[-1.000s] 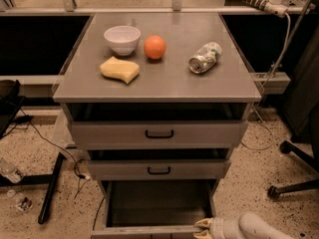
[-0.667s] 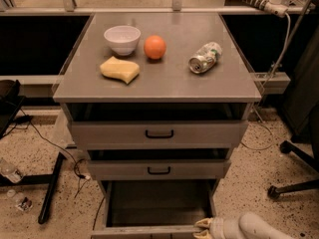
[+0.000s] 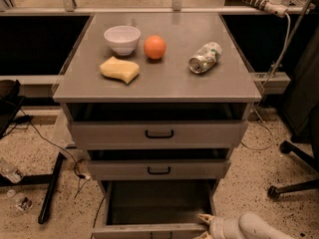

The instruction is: Open bottom drawer

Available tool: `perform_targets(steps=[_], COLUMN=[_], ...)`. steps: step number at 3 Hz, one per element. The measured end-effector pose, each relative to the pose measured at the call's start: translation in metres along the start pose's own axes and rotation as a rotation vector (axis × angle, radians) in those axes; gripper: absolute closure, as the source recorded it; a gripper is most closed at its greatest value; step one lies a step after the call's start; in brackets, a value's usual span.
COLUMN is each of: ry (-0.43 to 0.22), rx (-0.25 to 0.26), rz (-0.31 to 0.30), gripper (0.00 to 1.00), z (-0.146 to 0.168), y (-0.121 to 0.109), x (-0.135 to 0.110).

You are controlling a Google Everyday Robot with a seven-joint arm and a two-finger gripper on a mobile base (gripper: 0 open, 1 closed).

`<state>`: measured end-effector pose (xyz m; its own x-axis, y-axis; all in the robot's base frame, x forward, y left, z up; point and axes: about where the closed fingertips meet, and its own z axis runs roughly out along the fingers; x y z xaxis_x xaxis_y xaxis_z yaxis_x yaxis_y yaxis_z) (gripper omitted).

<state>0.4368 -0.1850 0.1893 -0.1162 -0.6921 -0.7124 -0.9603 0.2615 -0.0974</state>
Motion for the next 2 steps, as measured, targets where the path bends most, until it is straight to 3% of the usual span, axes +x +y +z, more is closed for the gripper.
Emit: perform_targets(steps=[1,2], ry=[0.0,0.0], rx=[0.0,0.0], rz=[0.0,0.0], gripper=[0.0,0.0], z=[0.0,0.0], y=[0.0,0.0], x=[0.0,0.0])
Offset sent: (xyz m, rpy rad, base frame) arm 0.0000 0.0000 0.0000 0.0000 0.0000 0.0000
